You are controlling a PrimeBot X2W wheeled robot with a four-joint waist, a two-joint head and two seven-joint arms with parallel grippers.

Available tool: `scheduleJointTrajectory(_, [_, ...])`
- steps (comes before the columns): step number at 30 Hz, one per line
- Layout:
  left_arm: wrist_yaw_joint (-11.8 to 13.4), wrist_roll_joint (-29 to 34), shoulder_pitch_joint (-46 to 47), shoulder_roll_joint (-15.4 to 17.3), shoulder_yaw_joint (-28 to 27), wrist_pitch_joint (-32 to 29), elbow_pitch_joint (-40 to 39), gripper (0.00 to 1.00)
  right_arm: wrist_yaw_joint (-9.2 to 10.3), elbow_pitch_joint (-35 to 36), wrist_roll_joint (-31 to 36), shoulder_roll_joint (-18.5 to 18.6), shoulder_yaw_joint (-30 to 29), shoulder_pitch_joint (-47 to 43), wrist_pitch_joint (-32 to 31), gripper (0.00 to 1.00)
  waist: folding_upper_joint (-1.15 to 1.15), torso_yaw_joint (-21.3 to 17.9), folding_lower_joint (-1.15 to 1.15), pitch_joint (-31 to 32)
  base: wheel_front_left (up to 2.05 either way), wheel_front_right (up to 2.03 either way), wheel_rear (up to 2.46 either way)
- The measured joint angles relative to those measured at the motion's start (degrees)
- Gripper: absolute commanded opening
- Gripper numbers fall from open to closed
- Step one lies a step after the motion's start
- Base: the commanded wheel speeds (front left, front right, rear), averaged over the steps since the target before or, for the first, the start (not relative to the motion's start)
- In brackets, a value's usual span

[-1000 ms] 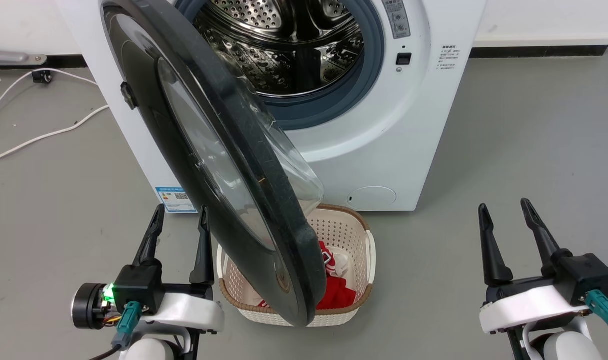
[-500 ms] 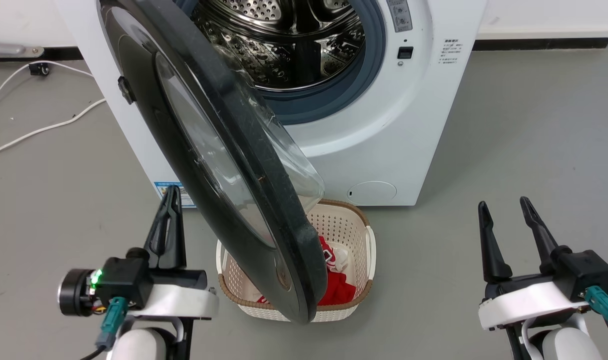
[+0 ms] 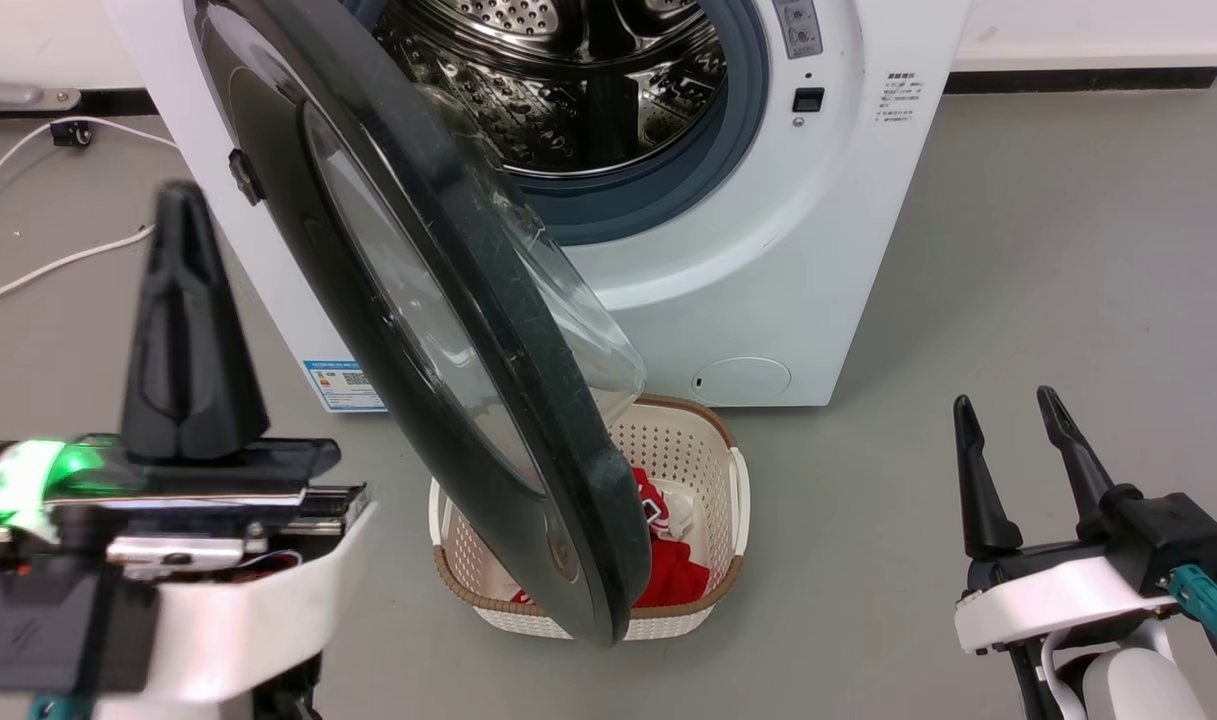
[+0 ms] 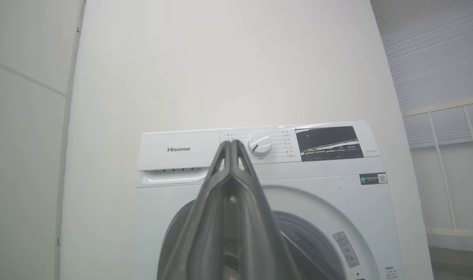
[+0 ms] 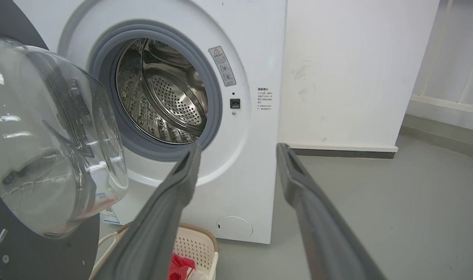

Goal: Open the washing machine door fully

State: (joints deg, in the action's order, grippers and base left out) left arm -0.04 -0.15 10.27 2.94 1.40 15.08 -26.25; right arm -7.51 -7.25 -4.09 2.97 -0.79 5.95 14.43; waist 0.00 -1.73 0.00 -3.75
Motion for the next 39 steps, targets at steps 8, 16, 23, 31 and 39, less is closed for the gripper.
scheduleJointTrajectory(8, [-2.0,1.0,1.8,0.6,5.3,0.0,-9.6,0.0,0.0,-0.6,-0.4,0.0,0.2,0.2,0.1,1.0,0.0,-0.5,0.0,-0.2,0.0,0.0,0.0])
scheduleJointTrajectory(16, [-5.6,-0.1,-1.5,1.7,18.0,0.0,-6.2,0.0,0.0,-1.2,-0.8,0.0,0.0,0.2,0.1,1.0,0.0,-0.7,0.0,0.1,0.0,0.0,0.0])
scheduleJointTrajectory(23, [-7.0,-2.6,-8.0,5.1,28.1,0.0,5.6,0.0,0.0,-1.6,-0.8,0.0,-0.1,0.3,0.1,1.0,0.0,-0.6,0.0,0.1,0.0,0.0,0.0])
scheduleJointTrajectory(31, [-7.0,-3.6,-12.3,7.2,31.1,0.0,19.6,0.0,0.0,-2.0,-1.0,0.0,-0.3,0.3,-0.1,1.0,0.0,-0.3,0.0,-0.1,0.0,0.0,0.0])
scheduleJointTrajectory(39, [-6.4,-3.6,-6.6,3.3,31.4,0.0,27.0,0.0,0.0,-2.4,-1.4,0.0,0.1,0.5,-0.2,1.0,0.0,-0.4,0.0,-0.1,0.0,0.0,0.0])
